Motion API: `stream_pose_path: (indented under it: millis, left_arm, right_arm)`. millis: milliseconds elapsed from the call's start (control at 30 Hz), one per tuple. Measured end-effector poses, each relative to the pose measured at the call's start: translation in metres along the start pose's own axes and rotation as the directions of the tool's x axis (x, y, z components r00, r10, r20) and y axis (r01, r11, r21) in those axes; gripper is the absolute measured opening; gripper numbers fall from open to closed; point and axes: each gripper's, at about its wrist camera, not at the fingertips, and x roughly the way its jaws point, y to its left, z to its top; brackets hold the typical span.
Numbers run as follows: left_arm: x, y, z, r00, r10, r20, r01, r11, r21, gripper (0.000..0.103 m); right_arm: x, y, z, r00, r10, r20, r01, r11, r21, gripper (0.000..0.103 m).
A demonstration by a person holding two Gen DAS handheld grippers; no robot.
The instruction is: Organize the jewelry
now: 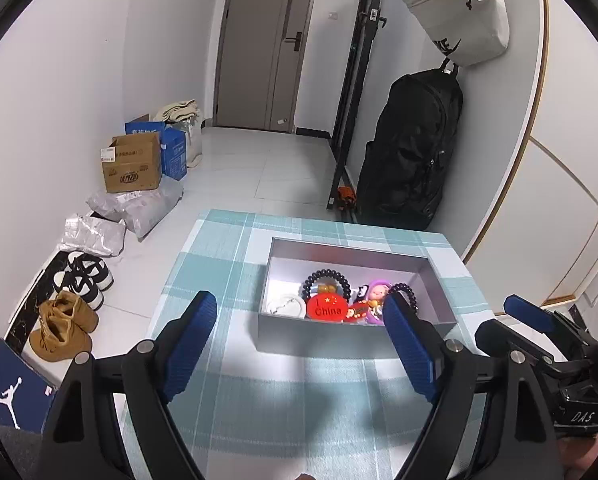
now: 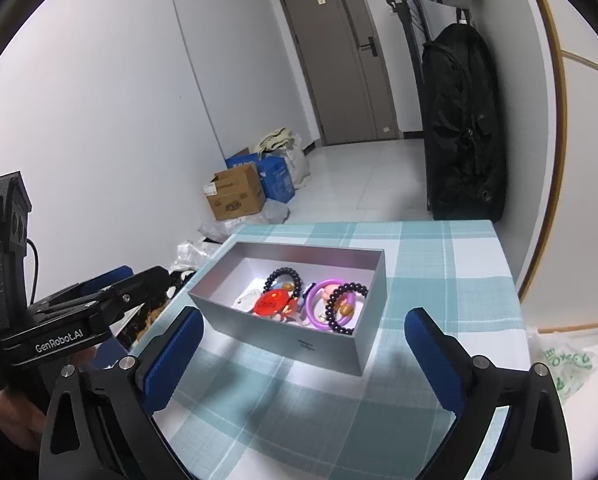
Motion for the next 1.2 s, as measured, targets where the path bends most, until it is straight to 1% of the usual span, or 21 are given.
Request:
stream_pose_path:
  millis: [133,267,633,1200]
  left_arm:
    - [-0.008,-0.001,-0.001,1.000,0.007,0.009,-0.007,1.000,-0.010,0.083]
    - [-0.015,-0.004,-0.002,0.999,0.025,0.028,-0.025,1.000,0.003,0.083]
    - [-0.016,-0.009,-0.009,0.998,0.053,0.024,-0.053,0.998,0.020,0.083]
    - [-0.016,-0.009,-0.009,0.998,0.055,0.021,-0.056,0.998,0.023,0.083]
  right_arm:
    - [-0.009,0.005,0.000,1.000,0.002,0.014,-0.002,1.000,-0.028,0.103]
    - [-0.016,0.003,0.000,1.000,0.014,0.027,-0.013,1.000,-0.014,0.103]
    - [-0.022,0.003,-0.004,1.000,-0.006,0.027,0.006,1.000,-0.026,0.103]
    - [-0.019,0.007,-0.005,1.000,-0.013,0.013,0.014,0.999,-0.040,0.103]
